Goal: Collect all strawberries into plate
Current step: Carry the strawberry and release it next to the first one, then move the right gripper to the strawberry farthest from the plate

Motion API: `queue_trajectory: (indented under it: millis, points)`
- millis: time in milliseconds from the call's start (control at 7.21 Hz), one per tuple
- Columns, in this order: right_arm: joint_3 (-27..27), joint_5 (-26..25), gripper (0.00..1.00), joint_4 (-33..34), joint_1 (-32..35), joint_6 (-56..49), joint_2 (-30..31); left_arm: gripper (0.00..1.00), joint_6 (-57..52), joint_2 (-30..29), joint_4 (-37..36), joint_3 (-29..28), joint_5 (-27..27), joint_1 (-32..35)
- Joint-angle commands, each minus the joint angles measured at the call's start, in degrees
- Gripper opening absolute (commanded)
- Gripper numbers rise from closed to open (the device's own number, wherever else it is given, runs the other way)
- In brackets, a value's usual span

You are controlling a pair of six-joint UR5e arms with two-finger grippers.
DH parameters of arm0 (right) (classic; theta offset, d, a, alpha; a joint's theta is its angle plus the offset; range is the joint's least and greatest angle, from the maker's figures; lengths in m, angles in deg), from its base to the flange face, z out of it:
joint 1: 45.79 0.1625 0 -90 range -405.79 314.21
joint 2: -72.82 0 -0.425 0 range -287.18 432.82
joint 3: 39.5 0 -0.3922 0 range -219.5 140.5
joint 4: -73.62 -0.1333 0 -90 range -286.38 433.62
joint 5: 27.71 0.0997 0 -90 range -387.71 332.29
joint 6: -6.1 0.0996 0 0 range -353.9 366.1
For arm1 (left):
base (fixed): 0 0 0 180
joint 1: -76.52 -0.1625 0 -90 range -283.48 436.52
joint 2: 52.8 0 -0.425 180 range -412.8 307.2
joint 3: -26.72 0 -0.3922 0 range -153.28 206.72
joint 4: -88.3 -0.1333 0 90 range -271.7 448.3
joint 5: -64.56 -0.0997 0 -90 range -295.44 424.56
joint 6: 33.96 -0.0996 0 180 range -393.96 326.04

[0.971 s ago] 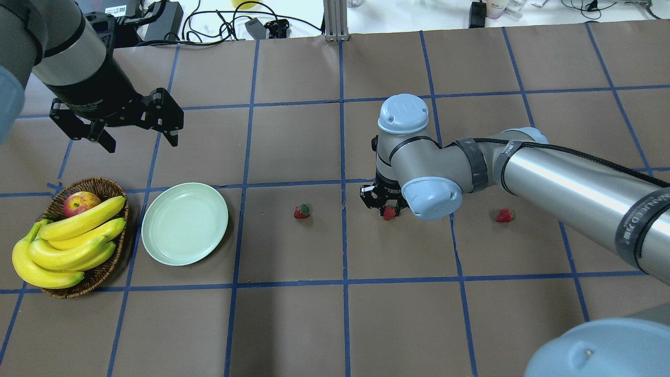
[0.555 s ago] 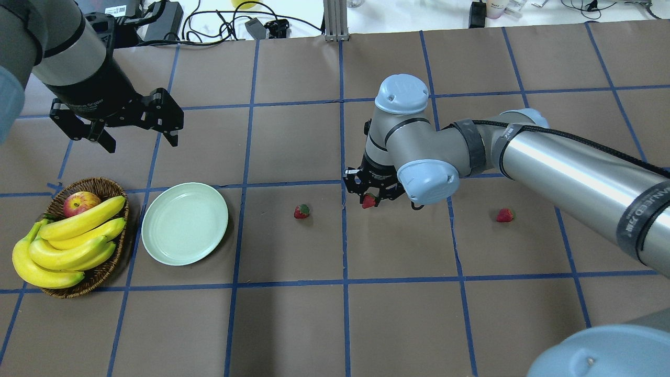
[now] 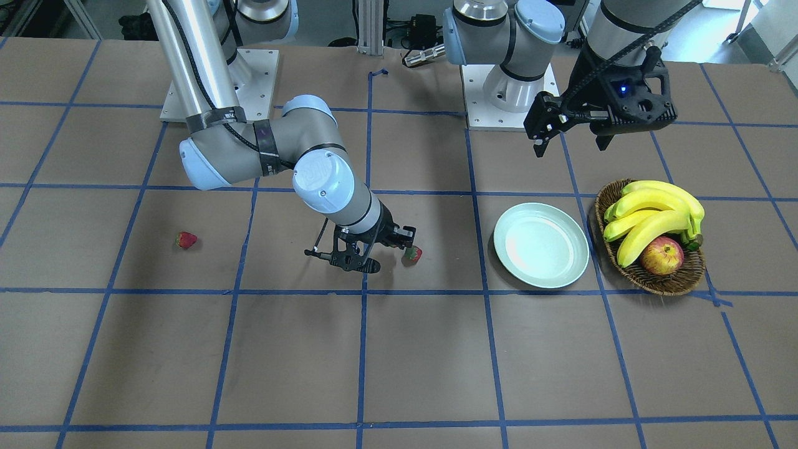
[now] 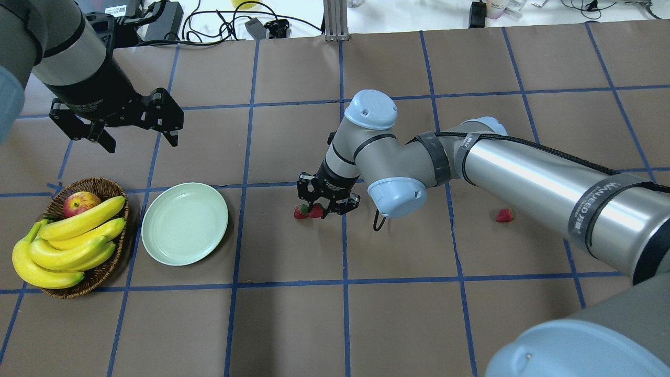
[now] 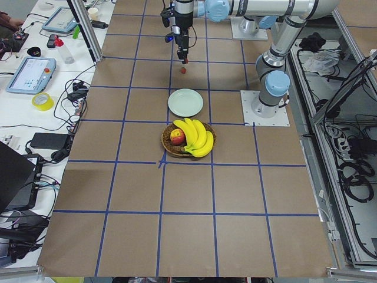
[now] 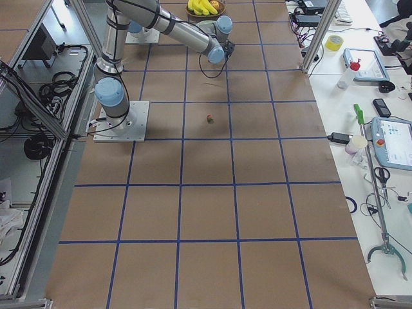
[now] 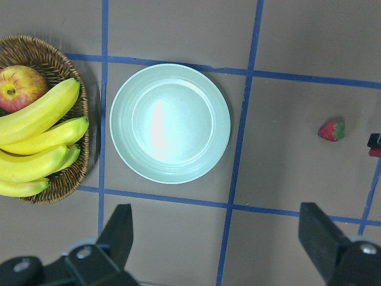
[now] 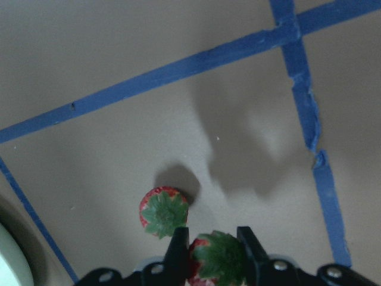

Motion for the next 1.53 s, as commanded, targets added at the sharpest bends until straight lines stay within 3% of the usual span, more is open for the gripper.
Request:
queue_trajectory:
  millis: [0, 277, 555, 693, 971, 1109, 1248, 1387]
  points:
    - [-0.1, 0.6, 0.71, 0.9, 0.3, 0.6, -0.3, 1.0, -0.1, 0.0, -0.1, 0.0, 0.0, -0.1]
    - [0.4, -0.1, 0.75, 0.4, 0.3, 0.0, 0.0, 1.0, 0.0, 0.0, -0.1, 0.0, 0.1, -0.1]
    - [0.8, -9.1, 0.75, -0.1, -1.0, -4.6, 2.3, 1.0, 0.0, 0.0, -0.1, 0.0, 0.2, -0.1]
    - [0.5, -9.9, 0.75, -1.9, -2.9, -8.6, 3.9, 1.0, 0.0, 0.0, -0.1, 0.0, 0.2, 0.1]
    - [-0.6, -17.4, 0.75, -10.7, -11.9, -24.9, 9.5, 1.0, 0.0, 0.0, -0.1, 0.0, 0.2, 0.1]
    - [-1.5, -18.3, 0.75, -13.1, -15.3, -29.1, 12.3, 1.0, 0.0, 0.0, -0.1, -0.1, 0.3, 0.1]
    - [-2.3, -28.0, 0.75, -12.6, -17.9, -32.5, 14.1, 1.0, 0.0, 0.0, -0.1, -0.1, 0.3, 0.1]
    - [-3.3, -31.8, 0.75, -12.8, -21.1, -39.4, 14.4, 1.0, 0.0, 0.0, -0.1, -0.1, 0.3, 0.1]
